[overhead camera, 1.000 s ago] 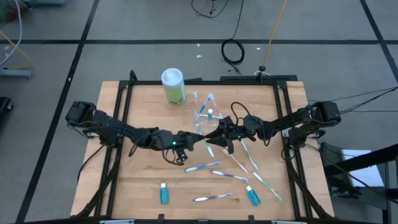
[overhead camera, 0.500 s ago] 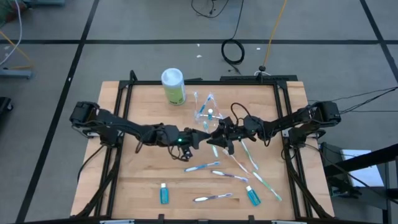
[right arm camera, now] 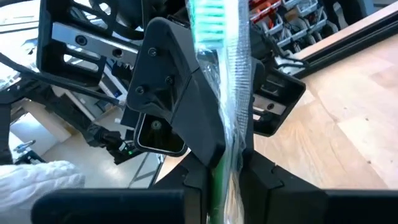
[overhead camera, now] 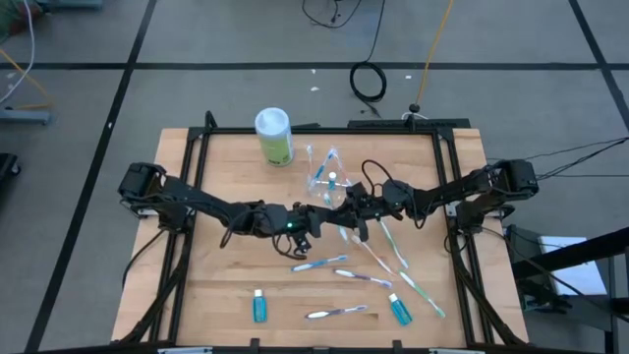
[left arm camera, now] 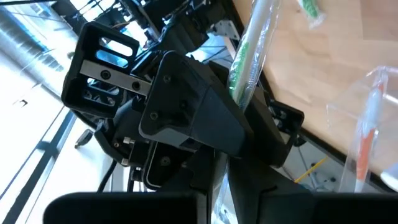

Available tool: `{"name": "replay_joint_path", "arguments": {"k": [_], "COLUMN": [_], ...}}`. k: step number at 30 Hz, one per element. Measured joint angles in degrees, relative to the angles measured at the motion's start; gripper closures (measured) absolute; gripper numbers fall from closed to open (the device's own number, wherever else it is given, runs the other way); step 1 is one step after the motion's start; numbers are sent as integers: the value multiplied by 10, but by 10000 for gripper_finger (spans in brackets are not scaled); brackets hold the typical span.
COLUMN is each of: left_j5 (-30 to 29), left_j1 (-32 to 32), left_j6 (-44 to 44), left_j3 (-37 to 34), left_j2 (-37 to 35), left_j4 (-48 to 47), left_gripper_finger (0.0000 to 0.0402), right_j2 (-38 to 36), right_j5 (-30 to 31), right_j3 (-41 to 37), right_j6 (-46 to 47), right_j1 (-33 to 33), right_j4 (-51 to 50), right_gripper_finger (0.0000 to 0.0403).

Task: Pick & Place toothbrushing station
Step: Put the left green toothbrush into the transparent organizer

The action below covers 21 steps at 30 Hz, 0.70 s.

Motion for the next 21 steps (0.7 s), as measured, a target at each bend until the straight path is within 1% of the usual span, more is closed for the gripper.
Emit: {"name": "replay_joint_path", "arguments": {"k": [3,10,13,16,21], "left_j5": [0,-2,-9,-17,-22], "left_j1": [-1,-5,-10,-15,-20], "left_j6": [-18,-78,-82,-83,-149], "left_j3": [0,0,-1,-1,-1], "left_j2": [0,0,0,0,-2], "left_j4": [0,10,8,0,0], "left_gripper_finger": [368,367,365,349,299], "right_j2": [0,-1,-1,-1,-1], "right_j5": [-2,-4,-5,-4,-8], "right_j3": [0,0,0,0,-2], "right_j6": [1,3,4,6,0], "right_j1": [0,-2,-2,-2,-3], "right_j4": [-1,-7,-8,-8,-10], "right_gripper_finger": [356,368,366,366,380]}}
